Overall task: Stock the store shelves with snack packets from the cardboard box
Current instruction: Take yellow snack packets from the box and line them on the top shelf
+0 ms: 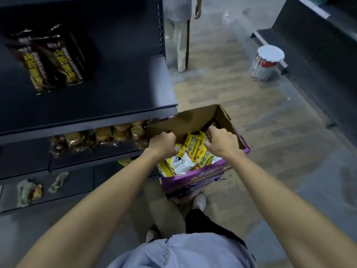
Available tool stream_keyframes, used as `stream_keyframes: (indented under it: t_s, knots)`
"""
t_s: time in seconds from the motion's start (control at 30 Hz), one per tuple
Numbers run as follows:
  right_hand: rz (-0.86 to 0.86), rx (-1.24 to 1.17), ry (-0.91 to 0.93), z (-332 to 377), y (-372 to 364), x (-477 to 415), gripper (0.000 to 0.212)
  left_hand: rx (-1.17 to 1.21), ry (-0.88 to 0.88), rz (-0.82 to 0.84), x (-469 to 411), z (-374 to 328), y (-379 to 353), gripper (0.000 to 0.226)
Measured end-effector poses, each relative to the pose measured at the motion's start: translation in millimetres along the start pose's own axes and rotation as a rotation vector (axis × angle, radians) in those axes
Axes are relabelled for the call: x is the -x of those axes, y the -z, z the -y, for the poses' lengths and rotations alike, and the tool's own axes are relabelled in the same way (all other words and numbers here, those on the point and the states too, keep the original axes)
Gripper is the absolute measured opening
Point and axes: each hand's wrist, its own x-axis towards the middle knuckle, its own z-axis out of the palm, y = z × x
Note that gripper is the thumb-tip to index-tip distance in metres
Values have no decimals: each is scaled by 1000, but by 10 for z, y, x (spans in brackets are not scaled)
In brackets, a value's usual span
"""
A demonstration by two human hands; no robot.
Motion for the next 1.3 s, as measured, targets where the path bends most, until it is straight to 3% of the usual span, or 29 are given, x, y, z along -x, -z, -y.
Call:
stream_keyframes:
  t_s: [0.27, 0.5, 0.67, 0.8, 1.0, 1.3]
  knots:
    - [283, -175, -172, -613, -479, -705, 44, 73, 200, 94, -590, -266, -322, 23]
    - [496, -314, -323, -444, -1060, -939, 40, 126, 322, 205, -756, -196, -719, 28]
    - [567, -423, -508, -305, -1422, -1033, 52, 80, 337, 212, -979, -215, -878, 34]
    - [585, -455, -624, -200, -1631, -1154, 74, 62, 310, 227, -1255, -203, -1024, 36]
    - [623, -449, -740, -95, -1891, -1292, 89, 46, 173, 225, -1674, -202, -1209, 36]
    - [408, -432, -791, -127, -2288, -1369, 53, 82, 122, 250, -2244, -335, -1569, 71]
